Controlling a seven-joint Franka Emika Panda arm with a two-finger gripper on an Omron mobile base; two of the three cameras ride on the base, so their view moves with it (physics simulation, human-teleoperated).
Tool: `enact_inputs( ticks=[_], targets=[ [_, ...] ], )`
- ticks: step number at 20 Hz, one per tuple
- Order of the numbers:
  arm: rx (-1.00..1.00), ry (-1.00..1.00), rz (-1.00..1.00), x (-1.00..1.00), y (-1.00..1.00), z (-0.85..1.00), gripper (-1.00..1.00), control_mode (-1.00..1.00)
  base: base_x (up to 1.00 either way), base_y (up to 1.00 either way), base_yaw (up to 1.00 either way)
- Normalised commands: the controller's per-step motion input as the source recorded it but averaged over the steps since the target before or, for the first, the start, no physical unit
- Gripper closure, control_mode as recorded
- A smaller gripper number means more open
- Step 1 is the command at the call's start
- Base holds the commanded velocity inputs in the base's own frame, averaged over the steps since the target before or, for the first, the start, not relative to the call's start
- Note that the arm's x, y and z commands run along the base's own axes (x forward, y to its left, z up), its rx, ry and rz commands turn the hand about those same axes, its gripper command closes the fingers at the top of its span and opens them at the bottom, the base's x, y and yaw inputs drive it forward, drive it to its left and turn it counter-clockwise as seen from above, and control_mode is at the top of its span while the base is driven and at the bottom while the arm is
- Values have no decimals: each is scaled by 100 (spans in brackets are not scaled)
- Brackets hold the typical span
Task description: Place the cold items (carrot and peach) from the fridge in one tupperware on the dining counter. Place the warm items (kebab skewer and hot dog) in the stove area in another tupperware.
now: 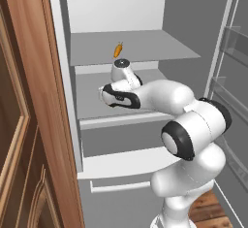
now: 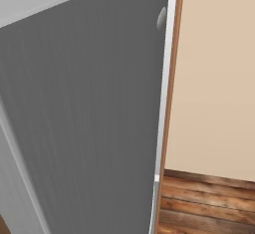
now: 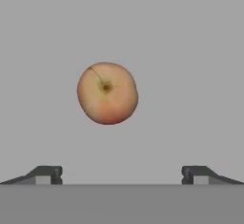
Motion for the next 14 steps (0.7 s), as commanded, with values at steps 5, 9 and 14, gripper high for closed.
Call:
enact_inputs(
  ticks=[5,9,14],
  targets=[
    [0,-1,-2,45,3,-11,-100,-100,0,0,0],
    [0,-1,0,37,34,-23,-100,-100,0,0,0],
    [-3,-1,-2,32,22,-32,-100,-100,0,0,0]
  ],
)
